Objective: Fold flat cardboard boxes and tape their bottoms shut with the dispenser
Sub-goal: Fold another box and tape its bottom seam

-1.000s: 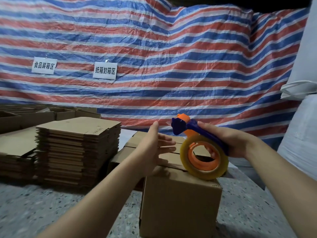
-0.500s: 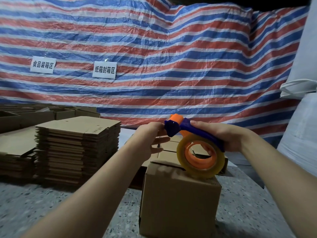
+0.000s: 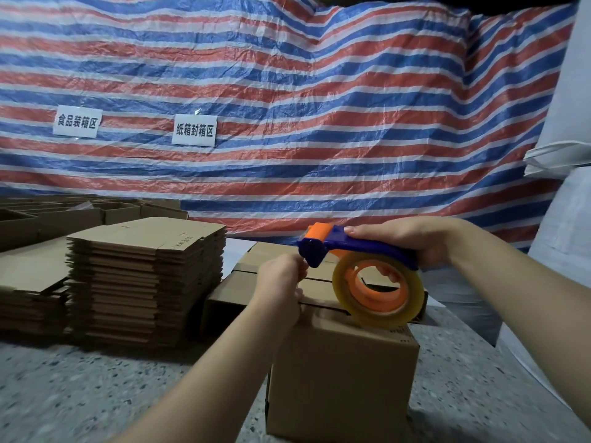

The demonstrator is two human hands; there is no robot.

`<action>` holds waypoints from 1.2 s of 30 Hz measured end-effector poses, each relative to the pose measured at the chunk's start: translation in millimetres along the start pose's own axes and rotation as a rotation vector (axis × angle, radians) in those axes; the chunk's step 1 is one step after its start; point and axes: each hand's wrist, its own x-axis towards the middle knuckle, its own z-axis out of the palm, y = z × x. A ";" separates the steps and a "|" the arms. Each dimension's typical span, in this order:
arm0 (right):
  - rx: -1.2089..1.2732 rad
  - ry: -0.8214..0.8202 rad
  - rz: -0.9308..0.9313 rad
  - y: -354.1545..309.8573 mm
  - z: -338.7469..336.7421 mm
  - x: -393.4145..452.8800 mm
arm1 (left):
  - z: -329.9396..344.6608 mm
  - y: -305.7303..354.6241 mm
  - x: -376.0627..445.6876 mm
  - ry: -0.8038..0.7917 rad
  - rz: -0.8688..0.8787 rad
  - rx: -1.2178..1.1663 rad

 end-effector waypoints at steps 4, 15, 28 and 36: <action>-0.029 0.009 0.023 -2.5 -1.5 0.5 | 0.8 -1.6 4.0 0.027 0.003 -0.062; -0.097 -0.032 0.176 13.9 -33.2 -19.5 | -15.4 -6.1 8.9 0.053 -0.025 -0.256; -0.293 -0.004 0.249 1.6 -26.4 -13.0 | -65.5 -11.2 16.6 0.023 0.264 0.290; -0.386 -0.012 0.277 -13.9 -14.3 -3.1 | -78.0 -35.7 27.8 0.020 0.188 0.207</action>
